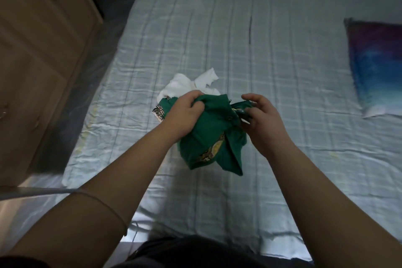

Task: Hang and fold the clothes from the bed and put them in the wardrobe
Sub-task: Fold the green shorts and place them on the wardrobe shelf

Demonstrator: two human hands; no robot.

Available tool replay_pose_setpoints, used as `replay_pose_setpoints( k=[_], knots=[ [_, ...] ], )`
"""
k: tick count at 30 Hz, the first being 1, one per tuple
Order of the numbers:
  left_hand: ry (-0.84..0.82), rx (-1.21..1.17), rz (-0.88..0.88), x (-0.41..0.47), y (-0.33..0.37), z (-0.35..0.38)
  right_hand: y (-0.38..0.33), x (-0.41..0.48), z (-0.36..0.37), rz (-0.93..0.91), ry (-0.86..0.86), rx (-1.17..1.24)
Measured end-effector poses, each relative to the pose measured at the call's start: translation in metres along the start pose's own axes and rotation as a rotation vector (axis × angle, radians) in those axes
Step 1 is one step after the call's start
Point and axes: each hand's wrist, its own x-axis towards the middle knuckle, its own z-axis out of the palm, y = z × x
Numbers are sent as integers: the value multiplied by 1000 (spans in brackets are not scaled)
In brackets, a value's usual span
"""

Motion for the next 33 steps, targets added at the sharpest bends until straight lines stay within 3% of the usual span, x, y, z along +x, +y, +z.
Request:
replay_pose_setpoints(
  k=[7,14,18,21,25,27,30,33],
  knots=[
    [111,-353,-70,-64,69,76,-51,-64,-84,-174,-209,-87],
    [170,-510,-70,-110,124,140,-61,-122,-160,-328,-279,-523],
    [162,-609,-96,-119,155,150,-65,-131,-165,-201,-342,-608],
    [208,-699,-70,-124,182,153,-78,-136,-154,-233,-401,-591],
    [215,-769,-68,-122,201,133,-104,-143,-130,-357,-249,-674],
    [138,-723,-61,-126,209,117,-121,-145,-119,-373,-189,-569],
    [57,-448,-50,-135,215,96,-151,-149,-101,-294,-212,-295],
    [-72,-260,-22,-148,222,85,-177,-152,-83,-310,-237,-236]
  ],
)
